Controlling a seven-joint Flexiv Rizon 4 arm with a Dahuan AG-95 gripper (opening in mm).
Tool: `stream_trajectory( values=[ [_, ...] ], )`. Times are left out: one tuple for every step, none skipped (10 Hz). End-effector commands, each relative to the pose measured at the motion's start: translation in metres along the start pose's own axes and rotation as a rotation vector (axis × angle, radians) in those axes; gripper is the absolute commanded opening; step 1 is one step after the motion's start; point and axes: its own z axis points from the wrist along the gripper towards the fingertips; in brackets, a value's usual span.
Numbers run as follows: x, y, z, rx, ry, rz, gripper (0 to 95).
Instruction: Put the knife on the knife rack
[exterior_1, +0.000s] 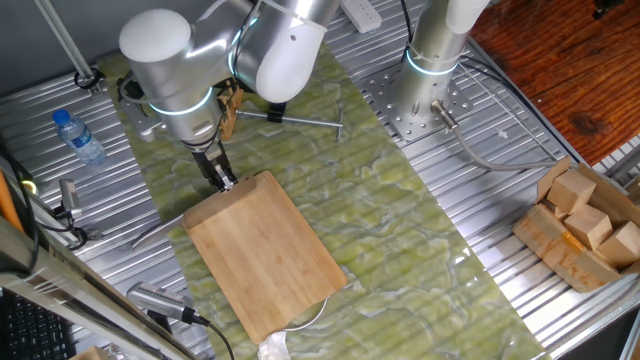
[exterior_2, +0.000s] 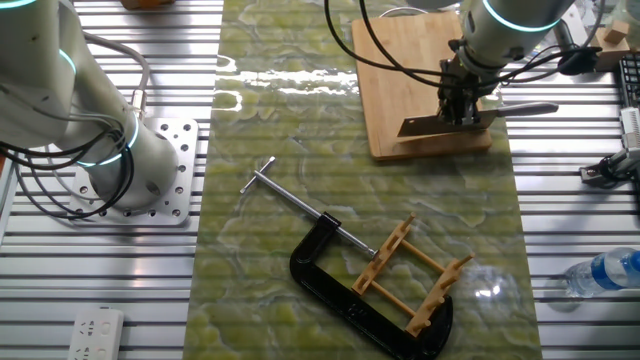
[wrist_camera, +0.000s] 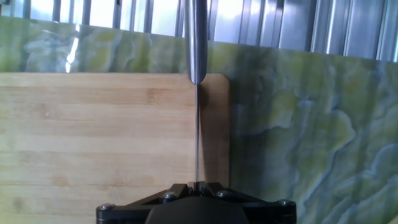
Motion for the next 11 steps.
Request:
stream_trajectory(
  values=[
    [0.0007,0.0004,0.0013,-0.001,-0.008,0.0,0.0],
    [0.0008,0.0003,0.0014,0.0,-0.013,0.0,0.0],
    [0.0008,0.0003,0.0014,0.001,-0.015,0.001,0.0],
    [0.0009,0.0003,0.0015,0.001,-0.015,0.002,0.0],
    [0.0011,0.0001,0.0018,0.001,-0.017,0.003,0.0],
    [0.0014,0.0,0.002,0.0,-0.017,0.004,0.0],
    [0.0016,-0.0001,0.0022,0.0,-0.016,0.004,0.0],
    [0.0017,-0.0002,0.0024,0.0,-0.015,0.004,0.0],
    [0.0017,-0.0002,0.0024,0.0,-0.015,0.003,0.0],
    [0.0017,-0.0002,0.0024,-0.001,-0.015,0.003,19.0],
    [0.0017,-0.0002,0.0024,-0.001,-0.016,0.003,19.0]
  ],
)
